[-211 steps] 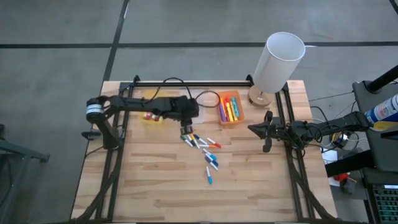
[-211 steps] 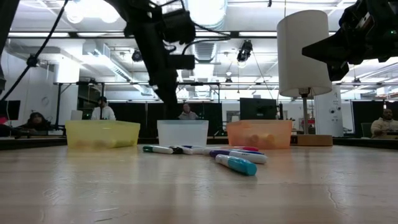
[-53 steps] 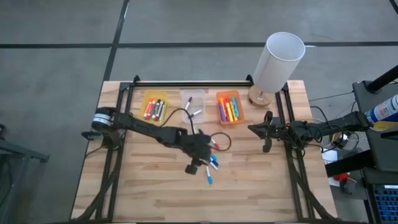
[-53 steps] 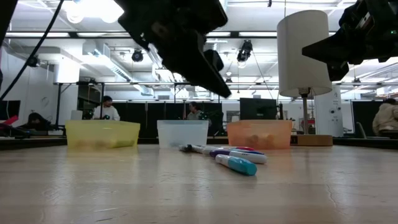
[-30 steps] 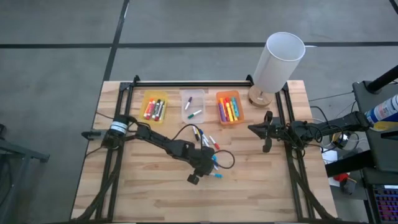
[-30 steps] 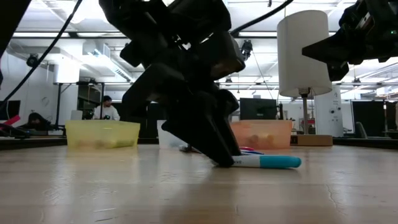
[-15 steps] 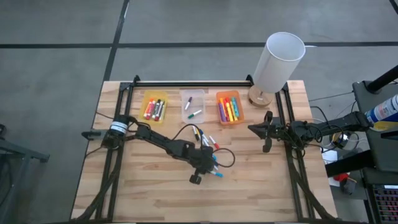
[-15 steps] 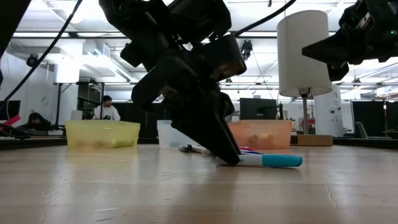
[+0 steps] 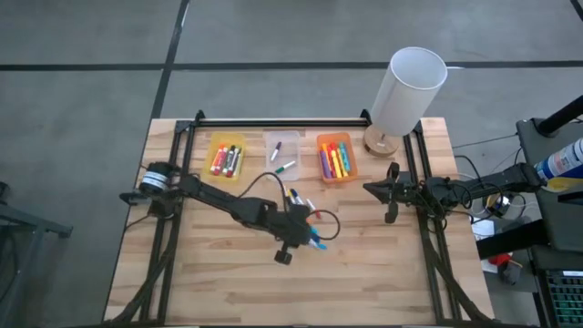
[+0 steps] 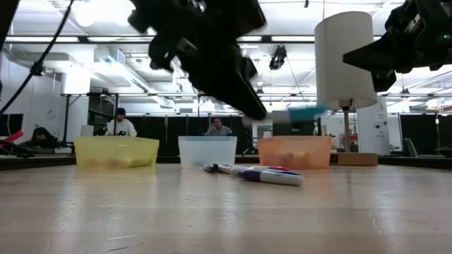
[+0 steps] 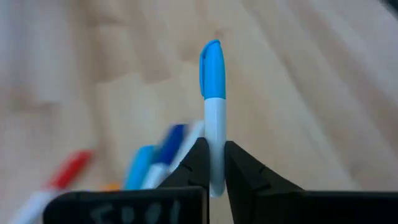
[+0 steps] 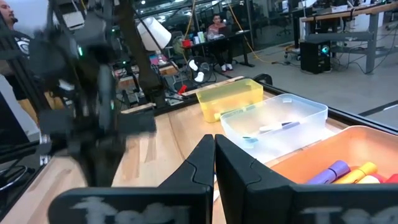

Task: Pick & Place Markers
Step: Put the bottom small light blue highlighter pen into the transparent bin

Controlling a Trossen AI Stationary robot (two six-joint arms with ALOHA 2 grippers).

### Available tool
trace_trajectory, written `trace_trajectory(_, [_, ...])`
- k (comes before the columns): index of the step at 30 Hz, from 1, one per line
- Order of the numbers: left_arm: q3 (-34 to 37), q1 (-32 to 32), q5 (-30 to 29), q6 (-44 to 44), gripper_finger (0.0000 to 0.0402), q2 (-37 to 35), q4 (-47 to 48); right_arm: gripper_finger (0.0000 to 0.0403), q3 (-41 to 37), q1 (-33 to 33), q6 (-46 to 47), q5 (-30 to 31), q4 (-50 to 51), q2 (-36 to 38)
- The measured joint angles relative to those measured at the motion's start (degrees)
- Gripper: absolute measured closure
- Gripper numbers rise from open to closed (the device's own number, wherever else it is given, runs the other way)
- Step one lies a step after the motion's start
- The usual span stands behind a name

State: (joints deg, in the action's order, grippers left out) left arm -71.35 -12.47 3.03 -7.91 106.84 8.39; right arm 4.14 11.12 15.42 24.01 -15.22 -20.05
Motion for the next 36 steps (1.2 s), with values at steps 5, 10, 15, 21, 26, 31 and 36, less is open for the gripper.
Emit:
trace_trajectory(5, [0.2,0.7,-14.6,-4.5,0.0381,-7.4,5.7,0.0394,0.0,0.0,0.0,0.0,0.0,0.0])
trace_trajectory(10, [0.5,1.7,-28.5,-6.7,0.038,-13.5,10.8,0.0394,0.0,0.0,0.0,0.0,0.0,0.0])
trace_trajectory(15, [0.5,4.8,-33.3,-6.6,0.0376,-17.0,16.4,0.0394,0.0,0.0,0.0,0.0,0.0,0.0])
trace_trajectory(21, [0.5,9.2,-33.5,-5.5,0.0376,-17.9,18.9,0.0394,0.0,0.0,0.0,0.0,0.0,0.0])
trace_trajectory(26, [0.5,12.6,-32.6,-5.7,0.0375,-17.7,20.0,0.0394,0.0,0.0,0.0,0.0,0.0,0.0])
trace_trajectory(31, [1.1,17.2,-31.8,-6.0,0.0375,-17.5,20.0,0.0394,0.0,0.0,0.0,0.0,0.0,0.0])
trace_trajectory(36, [3.0,23.6,-26.8,-6.3,0.0375,-17.3,19.1,0.0394,0.0,0.0,0.0,0.0,0.0,0.0])
